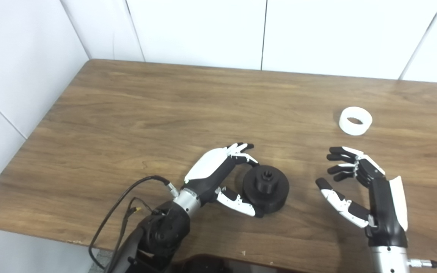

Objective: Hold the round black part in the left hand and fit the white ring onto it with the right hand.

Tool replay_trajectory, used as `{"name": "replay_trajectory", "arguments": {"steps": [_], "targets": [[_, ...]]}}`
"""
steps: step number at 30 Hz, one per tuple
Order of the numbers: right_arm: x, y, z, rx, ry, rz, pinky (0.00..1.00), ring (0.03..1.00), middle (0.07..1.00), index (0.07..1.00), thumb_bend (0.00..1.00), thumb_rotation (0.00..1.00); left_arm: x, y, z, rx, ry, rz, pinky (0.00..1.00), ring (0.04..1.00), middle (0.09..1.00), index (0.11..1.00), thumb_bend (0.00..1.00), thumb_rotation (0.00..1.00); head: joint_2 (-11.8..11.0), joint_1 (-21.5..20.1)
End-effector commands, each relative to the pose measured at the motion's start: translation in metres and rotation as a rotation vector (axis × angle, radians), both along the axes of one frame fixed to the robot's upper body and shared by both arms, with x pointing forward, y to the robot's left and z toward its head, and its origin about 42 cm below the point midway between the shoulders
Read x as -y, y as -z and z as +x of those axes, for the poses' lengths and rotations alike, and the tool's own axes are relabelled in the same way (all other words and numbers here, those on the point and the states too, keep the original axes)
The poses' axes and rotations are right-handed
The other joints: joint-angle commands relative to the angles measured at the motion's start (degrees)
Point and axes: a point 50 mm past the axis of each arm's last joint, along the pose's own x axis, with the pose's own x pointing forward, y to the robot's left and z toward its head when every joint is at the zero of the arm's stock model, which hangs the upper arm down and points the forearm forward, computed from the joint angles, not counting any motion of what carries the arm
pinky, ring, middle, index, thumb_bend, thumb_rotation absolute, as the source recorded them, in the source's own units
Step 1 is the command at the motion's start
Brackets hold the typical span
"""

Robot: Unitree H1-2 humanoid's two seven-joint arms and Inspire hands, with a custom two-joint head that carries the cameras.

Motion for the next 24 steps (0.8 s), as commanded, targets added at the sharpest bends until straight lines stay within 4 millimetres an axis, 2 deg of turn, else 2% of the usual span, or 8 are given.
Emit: {"name": "replay_trajectory", "arguments": {"steps": [1,8,11,12,17,20,24], "targets": [[-0.025,-0.012,-0.008,0.037,0.031,0.11,0.47,0.558,0.667,0.698,0.52,0.21,0.006,-0.018,-0.001,0.074,0.039,-0.016,1.0,1.0,0.953,0.574,0.95,0.3,0.1,-0.4],[-0.027,-0.012,-0.009,0.033,0.032,0.11,0.47,0.556,0.663,0.698,0.53,0.21,0.009,-0.014,-0.009,0.103,0.053,0.036,1.0,1.0,0.943,0.574,0.95,0.28,0.4,-2.1],[-0.031,-0.013,-0.009,0.032,0.03,0.11,0.47,0.555,0.664,0.698,0.52,0.21,0.003,-0.013,-0.009,0.102,0.047,0.037,1.0,1.0,0.945,0.577,0.93,0.27,1.2,-8.5],[-0.033,-0.013,-0.009,0.035,0.028,0.103,0.47,0.555,0.664,0.699,0.52,0.22,0.0,-0.014,-0.009,0.104,0.044,0.034,1.0,1.0,0.945,0.577,0.93,0.26,1.3,-12.3],[-0.048,-0.016,-0.006,0.039,0.025,0.109,0.46,0.553,0.668,0.702,0.53,0.23,-0.014,-0.017,-0.01,0.099,0.043,0.029,1.0,1.0,0.948,0.58,0.92,0.26,0.8,-20.2],[-0.054,-0.017,-0.004,0.043,0.037,0.114,0.46,0.553,0.67,0.695,0.5,0.2,-0.02,-0.017,-0.01,0.089,0.048,0.036,1.0,1.0,0.954,0.586,0.92,0.27,0.2,-23.2],[-0.05,-0.021,0.0,0.058,0.078,0.097,0.45,0.55,0.669,0.689,0.5,0.19,-0.023,-0.017,-0.01,0.086,0.054,0.032,1.0,1.0,0.953,0.584,0.92,0.25,-0.6,-25.4]]}}
